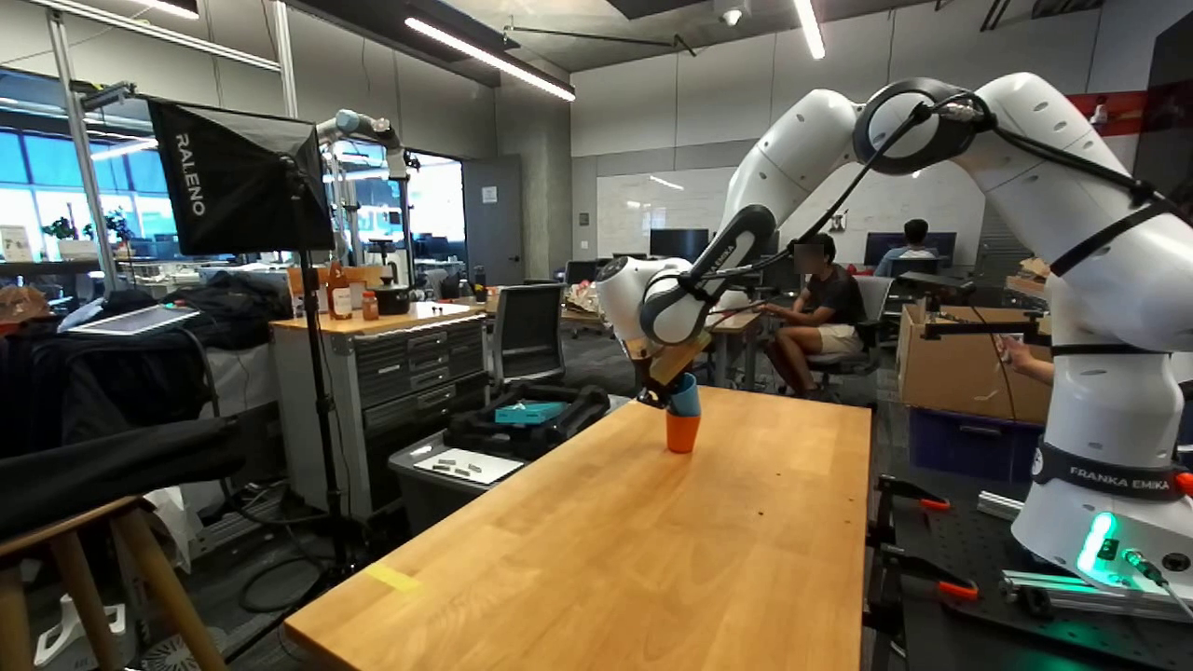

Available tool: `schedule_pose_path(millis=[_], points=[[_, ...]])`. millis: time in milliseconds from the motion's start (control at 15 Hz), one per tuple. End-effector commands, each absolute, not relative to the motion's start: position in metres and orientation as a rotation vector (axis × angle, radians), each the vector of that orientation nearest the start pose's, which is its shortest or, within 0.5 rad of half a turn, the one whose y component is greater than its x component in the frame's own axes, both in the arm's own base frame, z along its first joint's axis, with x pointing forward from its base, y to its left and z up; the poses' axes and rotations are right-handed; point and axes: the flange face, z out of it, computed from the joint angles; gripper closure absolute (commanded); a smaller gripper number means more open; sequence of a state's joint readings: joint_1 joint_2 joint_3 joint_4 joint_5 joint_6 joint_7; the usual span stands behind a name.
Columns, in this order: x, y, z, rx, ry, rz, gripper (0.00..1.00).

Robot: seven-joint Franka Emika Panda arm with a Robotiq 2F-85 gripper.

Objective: Put the blue cup in the orange cup

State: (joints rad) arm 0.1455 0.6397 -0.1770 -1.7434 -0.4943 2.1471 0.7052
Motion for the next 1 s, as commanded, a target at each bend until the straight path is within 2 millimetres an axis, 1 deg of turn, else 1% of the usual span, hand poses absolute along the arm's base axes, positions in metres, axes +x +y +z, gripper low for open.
schedule_pose_path(millis=[0,133,333,467,600,733,933], points=[[0.650,-0.030,0.194,2.558,-0.524,-0.049,0.94],[0.652,-0.026,0.195,2.575,-0.521,-0.058,0.93],[0.652,-0.014,0.197,2.633,-0.523,-0.102,0.93],[0.651,-0.003,0.195,2.678,-0.535,-0.137,0.92],[0.651,0.003,0.191,2.713,-0.551,-0.170,0.92],[0.653,0.002,0.190,2.729,-0.573,-0.188,0.92],[0.657,-0.012,0.196,2.735,-0.621,-0.191,0.92]])
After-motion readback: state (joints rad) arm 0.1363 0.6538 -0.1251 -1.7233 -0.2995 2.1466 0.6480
